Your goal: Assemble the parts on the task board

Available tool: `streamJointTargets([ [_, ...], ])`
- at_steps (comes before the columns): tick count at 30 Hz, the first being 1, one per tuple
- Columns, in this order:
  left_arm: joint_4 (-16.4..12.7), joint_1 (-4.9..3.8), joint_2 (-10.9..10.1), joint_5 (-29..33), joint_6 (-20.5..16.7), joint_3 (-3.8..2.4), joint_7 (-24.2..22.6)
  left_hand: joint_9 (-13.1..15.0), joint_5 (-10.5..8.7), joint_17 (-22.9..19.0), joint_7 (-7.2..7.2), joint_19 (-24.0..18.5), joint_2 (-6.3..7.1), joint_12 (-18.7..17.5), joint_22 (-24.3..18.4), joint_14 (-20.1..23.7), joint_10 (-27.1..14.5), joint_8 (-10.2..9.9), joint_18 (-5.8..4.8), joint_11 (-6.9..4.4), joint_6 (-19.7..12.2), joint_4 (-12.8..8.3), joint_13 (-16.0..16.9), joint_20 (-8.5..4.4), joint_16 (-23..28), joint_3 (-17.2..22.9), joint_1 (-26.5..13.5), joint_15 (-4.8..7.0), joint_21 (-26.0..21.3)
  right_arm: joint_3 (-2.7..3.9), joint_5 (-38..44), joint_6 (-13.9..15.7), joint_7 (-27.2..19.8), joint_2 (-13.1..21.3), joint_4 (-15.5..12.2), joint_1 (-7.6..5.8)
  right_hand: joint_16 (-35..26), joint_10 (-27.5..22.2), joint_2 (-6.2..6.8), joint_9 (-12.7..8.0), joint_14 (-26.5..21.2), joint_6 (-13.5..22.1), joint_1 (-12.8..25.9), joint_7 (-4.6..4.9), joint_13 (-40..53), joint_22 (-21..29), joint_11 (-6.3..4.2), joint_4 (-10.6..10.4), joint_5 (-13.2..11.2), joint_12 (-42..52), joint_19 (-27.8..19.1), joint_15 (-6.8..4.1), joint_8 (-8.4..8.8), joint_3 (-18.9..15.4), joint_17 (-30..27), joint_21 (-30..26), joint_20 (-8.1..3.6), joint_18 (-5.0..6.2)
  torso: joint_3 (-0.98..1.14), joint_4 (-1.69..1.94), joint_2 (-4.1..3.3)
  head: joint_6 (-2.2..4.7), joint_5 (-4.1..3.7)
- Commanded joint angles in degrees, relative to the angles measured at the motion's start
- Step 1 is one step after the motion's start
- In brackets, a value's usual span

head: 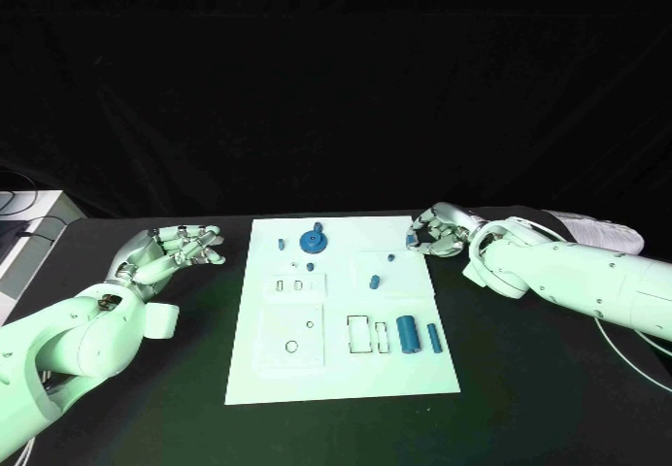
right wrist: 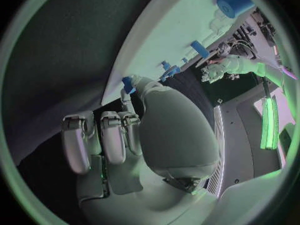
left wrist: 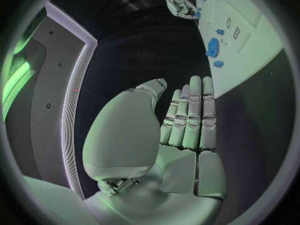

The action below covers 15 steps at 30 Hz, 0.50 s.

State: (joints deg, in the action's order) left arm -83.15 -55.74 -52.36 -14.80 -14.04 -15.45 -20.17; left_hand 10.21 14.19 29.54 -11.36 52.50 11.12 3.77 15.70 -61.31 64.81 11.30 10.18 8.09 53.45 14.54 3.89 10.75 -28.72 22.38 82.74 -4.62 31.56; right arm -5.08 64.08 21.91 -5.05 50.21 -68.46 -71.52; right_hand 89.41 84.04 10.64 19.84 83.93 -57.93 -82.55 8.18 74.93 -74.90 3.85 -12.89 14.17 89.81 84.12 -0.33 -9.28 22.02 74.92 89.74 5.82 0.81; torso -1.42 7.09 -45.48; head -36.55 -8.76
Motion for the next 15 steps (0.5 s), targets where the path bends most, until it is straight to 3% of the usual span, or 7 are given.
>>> streamJointTargets([
  [1,-0.05,-0.02,0.11,-0.13,0.83,-0.04,-0.43,0.07,-0.37,0.08,-0.18,-0.36,0.37,-0.14,0.09,0.54,0.09,-0.18,0.00,0.01,0.02,0.03,-0.03,-0.10,-0.17,0.43,-0.20,-0.02,0.28,-0.05,0.53,3.92,0.55,0.00,-0.75,0.12,0.18,5.96,-0.07,0.27,5.69,-0.59,0.54,-0.24,15.07,-15.10,-0.48,0.04,-0.20,0.19,5.88,-0.48,-0.46,0.39,13.48,0.26,-0.51,-0.81,-0.02,0.02,0.03,0.04,0.00],
  [8,0.08,-0.01,0.10,-0.13,0.87,-0.04,-0.45,0.07,-0.37,0.08,-0.18,-0.36,0.37,-0.14,0.09,0.54,0.09,-0.18,0.00,0.01,0.02,0.03,-0.03,-0.10,-0.17,0.43,-0.20,-0.02,0.28,0.16,0.58,9.13,1.76,0.54,-3.65,0.08,0.24,5.96,-0.28,0.69,5.76,-1.80,1.00,-0.86,15.07,-15.10,-1.03,0.18,0.04,0.19,5.88,-0.91,-1.43,0.92,13.74,0.26,-0.90,-0.81,-0.06,-0.03,0.11,0.05,0.14],
  [13,0.15,-0.01,0.11,-0.14,0.82,-0.04,-0.41,0.07,-0.37,0.08,-0.18,-0.36,0.37,-0.14,0.09,0.54,0.09,-0.18,0.00,0.01,0.02,0.03,-0.03,-0.10,-0.17,0.43,-0.20,-0.02,0.28,0.48,2.44,13.08,4.36,0.99,-7.65,-0.43,0.26,5.96,-0.22,0.81,5.78,-2.03,1.23,-1.02,15.07,-15.10,-1.18,0.19,0.03,0.19,5.88,-1.02,-1.68,0.96,13.82,0.26,-1.01,-0.81,-0.15,-0.08,0.18,-0.01,0.26],
  [15,0.16,-0.01,0.14,-0.15,0.78,-0.04,-0.38,0.07,-0.37,0.08,-0.18,-0.36,0.37,-0.14,0.09,0.54,0.09,-0.18,0.00,0.01,0.02,0.03,-0.03,-0.10,-0.17,0.43,-0.20,-0.02,0.28,0.54,3.62,14.40,5.75,0.93,-9.55,-0.65,0.26,5.96,-0.22,0.84,5.78,-2.09,1.27,-1.07,15.07,-15.10,-1.22,0.19,0.00,0.19,5.88,-1.05,-1.75,0.98,13.82,0.26,-1.03,-0.81,-0.15,-0.11,0.18,-0.01,0.85],
])
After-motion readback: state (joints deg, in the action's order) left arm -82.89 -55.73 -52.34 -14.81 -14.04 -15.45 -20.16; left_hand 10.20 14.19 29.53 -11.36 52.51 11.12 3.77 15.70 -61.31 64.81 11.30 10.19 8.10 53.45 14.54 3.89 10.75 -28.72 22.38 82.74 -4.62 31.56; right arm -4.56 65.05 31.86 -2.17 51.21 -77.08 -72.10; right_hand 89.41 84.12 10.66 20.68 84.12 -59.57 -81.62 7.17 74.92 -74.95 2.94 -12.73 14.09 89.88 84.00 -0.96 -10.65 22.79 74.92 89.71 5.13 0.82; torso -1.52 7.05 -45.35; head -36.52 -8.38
